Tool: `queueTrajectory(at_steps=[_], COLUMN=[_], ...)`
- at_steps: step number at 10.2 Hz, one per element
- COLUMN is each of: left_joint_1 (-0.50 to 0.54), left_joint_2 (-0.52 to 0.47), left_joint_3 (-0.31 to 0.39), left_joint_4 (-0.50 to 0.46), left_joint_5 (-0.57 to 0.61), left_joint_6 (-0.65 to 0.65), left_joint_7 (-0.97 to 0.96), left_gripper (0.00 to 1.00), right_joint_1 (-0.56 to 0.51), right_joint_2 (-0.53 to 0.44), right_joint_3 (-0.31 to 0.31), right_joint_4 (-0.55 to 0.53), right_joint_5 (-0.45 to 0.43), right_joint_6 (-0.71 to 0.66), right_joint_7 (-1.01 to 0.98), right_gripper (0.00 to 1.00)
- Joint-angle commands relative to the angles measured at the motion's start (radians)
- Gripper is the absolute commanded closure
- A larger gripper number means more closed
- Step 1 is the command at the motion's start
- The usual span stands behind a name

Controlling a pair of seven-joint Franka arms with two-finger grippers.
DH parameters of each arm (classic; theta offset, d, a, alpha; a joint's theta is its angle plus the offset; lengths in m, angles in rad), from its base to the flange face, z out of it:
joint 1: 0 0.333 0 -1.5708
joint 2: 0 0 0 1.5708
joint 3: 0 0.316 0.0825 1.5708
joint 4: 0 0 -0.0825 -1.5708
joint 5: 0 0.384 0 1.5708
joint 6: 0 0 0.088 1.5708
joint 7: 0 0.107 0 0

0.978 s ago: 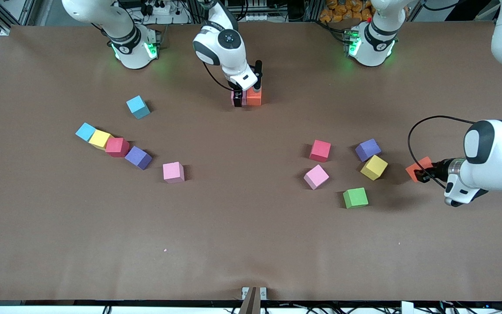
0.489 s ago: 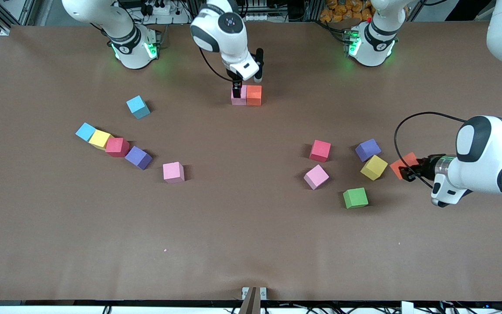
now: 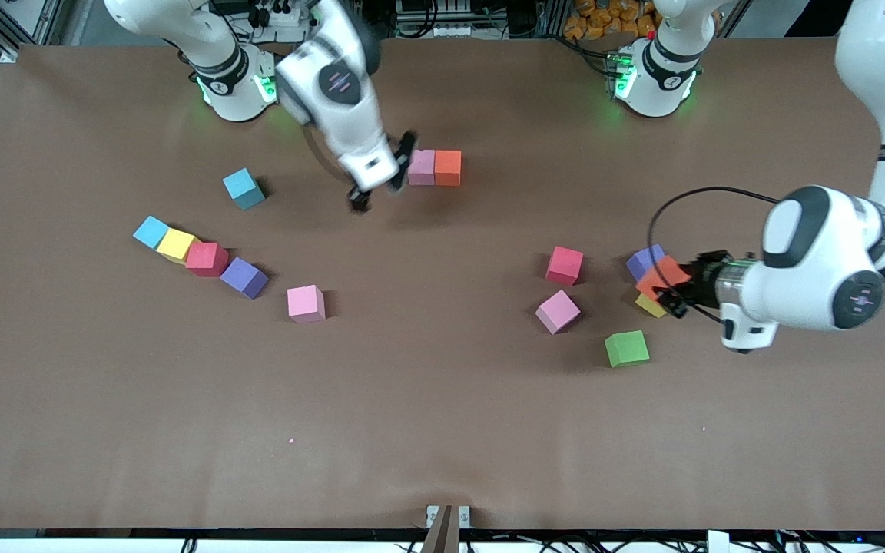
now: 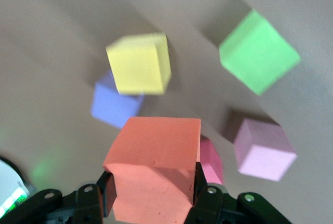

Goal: Form number 2 with 11 blocks
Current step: 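Place the orange block with the left gripper while the right gripper reaches pink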

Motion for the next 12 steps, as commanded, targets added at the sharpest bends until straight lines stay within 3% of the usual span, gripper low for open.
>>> queueTrajectory(at_steps=[1,7,9,12], left_joint_1=[-0.095,-0.142,-0.143,-0.192], left_joint_2=[-0.014,-0.079,-0.121,-0.124], left_joint_3=[-0.002,-0.11,-0.142,-0.176], left_joint_4=[-0.016,-0.261,-0.37,-0.439], left_joint_5=[-0.016,-0.037,-0.037,-0.028], left_joint_6=[-0.002,0.283,0.393,0.478], left_joint_7=[-0.198,-0.623,-0.755,-0.979], left_gripper=[0.72,0.73,0.72,0.72], right_joint_1=[-0.196,-0.338,-0.459,-0.471], right_joint_2=[0.005,0.165,0.24,0.301], right_joint_3=[0.021,0.029,0.129,0.15], right_joint_4=[0.002,0.152,0.233,0.269], right_joint_5=[-0.01,-0.013,-0.011,-0.013], right_joint_6=[0.014,0.111,0.111,0.184], right_joint_7=[-0.169,-0.571,-0.656,-0.676], right_gripper=[0.0,0.0,0.0,0.0])
